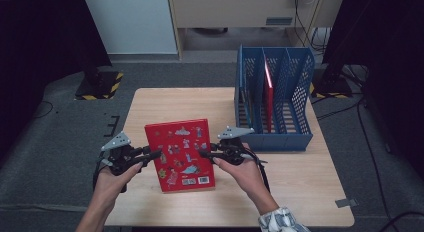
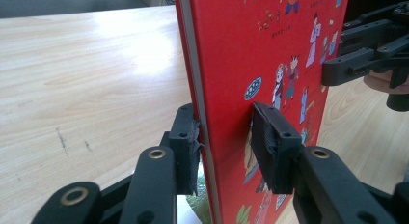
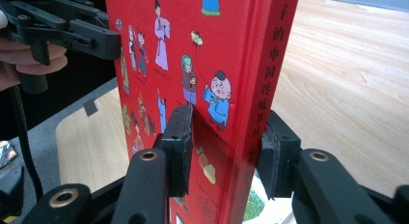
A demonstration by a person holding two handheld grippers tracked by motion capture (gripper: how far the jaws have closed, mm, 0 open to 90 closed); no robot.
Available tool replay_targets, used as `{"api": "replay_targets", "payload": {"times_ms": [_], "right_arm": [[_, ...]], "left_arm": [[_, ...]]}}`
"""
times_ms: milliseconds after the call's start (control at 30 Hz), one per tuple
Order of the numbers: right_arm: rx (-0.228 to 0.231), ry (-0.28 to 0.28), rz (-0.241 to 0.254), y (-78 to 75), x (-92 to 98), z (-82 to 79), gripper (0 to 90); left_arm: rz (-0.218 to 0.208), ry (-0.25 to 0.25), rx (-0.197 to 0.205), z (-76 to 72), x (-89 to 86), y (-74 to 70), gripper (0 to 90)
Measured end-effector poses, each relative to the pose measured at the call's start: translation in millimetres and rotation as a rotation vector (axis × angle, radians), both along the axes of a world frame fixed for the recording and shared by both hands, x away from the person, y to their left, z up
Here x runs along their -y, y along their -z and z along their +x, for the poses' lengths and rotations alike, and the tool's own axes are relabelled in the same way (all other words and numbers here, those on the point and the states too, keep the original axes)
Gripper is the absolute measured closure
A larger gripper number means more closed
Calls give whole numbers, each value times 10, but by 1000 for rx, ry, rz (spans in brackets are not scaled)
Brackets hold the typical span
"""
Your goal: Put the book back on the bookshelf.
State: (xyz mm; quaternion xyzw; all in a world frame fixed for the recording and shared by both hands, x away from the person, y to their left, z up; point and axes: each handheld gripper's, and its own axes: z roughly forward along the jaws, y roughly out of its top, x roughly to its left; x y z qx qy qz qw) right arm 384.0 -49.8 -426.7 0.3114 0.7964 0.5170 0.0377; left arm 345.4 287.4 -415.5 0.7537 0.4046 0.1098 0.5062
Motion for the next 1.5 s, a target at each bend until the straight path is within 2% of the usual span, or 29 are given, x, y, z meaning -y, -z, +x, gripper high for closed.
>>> {"api": "replay_targets", "payload": {"times_ms": [133, 233, 467, 633, 933, 1100, 1133, 1200, 1367, 1500], "right_arm": [[10, 3, -1, -62, -7, 15, 612], [20, 5, -8, -97, -15, 35, 611], [27, 15, 9, -133, -22, 79, 610], [32, 48, 26, -132, -35, 139, 608], [84, 125, 22, -106, -65, 292, 586], [103, 134, 5, -94, -66, 302, 588], [116, 137, -18, -87, -78, 291, 589], [122, 136, -31, -78, -81, 287, 588], [132, 130, -36, -78, -88, 261, 594], [146, 116, -39, -82, -83, 220, 596]], "left_arm": [[-5, -3, 15, 14, -1, -62, 628], [15, -6, 27, 29, 7, -122, 628], [18, -16, 49, 96, 12, -196, 626], [4, -35, 87, 242, 19, -204, 619], [14, -47, 118, 486, 79, -202, 604], [28, -51, 136, 514, 112, -154, 573], [30, -52, 133, 514, 114, -117, 572], [32, -55, 131, 506, 113, -85, 571], [18, -63, 147, 466, 102, -42, 567], [36, -71, 172, 392, 121, -30, 556]]}}
